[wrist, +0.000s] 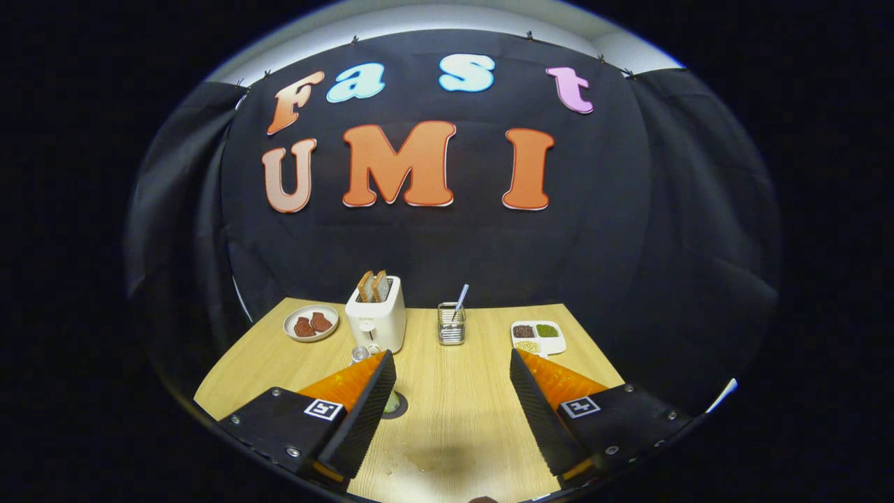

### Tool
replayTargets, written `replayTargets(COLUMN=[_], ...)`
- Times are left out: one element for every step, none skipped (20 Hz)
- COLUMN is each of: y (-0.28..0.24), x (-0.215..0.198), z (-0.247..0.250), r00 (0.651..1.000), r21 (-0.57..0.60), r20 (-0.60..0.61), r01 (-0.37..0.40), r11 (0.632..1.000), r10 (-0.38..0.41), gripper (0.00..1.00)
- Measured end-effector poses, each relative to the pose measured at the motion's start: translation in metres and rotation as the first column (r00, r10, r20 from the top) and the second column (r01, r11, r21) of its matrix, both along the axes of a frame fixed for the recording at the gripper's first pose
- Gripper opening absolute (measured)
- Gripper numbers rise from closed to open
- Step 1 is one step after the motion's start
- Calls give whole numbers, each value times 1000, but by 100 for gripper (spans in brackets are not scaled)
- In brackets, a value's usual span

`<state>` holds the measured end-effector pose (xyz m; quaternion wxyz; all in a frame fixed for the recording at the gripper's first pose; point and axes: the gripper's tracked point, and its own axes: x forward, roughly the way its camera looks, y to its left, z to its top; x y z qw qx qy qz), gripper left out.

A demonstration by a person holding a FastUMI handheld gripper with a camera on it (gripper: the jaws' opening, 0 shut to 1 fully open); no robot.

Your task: Take the bottle from table, then pour the juice into the cup, finally place the bottle on the coaster

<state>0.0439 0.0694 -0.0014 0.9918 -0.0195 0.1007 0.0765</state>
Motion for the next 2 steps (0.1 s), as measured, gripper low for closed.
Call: replayTargets(y=[-2, -6], x=[-6, -10], z=[11, 20], r00=[1000, 999], r21=[14, 21], r20=[19, 36], r01=[-2, -2], r11=[1000, 1000], r10=[2, 1], gripper=[97, 97])
